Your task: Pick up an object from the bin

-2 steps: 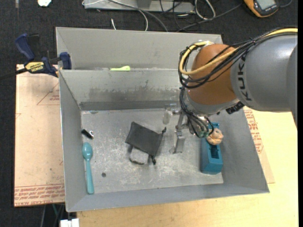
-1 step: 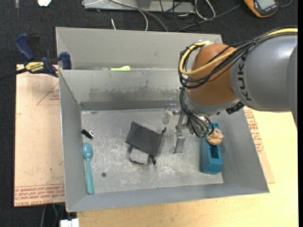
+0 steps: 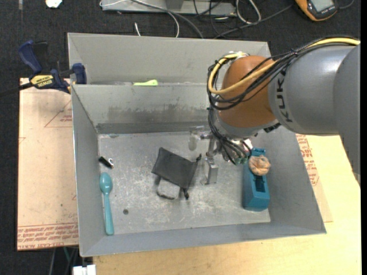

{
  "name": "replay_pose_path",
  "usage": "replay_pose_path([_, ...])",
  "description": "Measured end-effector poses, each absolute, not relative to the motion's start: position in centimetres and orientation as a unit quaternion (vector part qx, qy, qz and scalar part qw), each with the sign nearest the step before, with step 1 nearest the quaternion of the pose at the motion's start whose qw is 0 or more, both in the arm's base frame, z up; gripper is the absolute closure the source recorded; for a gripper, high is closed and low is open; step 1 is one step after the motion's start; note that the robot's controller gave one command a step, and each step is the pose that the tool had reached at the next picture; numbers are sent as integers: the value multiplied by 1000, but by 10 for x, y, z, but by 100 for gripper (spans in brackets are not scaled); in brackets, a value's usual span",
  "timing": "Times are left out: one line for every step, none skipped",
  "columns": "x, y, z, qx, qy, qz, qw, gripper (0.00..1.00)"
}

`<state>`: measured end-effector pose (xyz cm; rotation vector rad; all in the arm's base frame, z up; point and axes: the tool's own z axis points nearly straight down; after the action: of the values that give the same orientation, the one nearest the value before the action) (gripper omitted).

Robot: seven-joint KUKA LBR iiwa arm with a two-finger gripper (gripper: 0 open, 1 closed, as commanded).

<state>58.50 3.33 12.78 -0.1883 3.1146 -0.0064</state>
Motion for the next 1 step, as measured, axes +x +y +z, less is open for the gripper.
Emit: replay_pose_path([602,54,83,-122,993,-2,8,0])
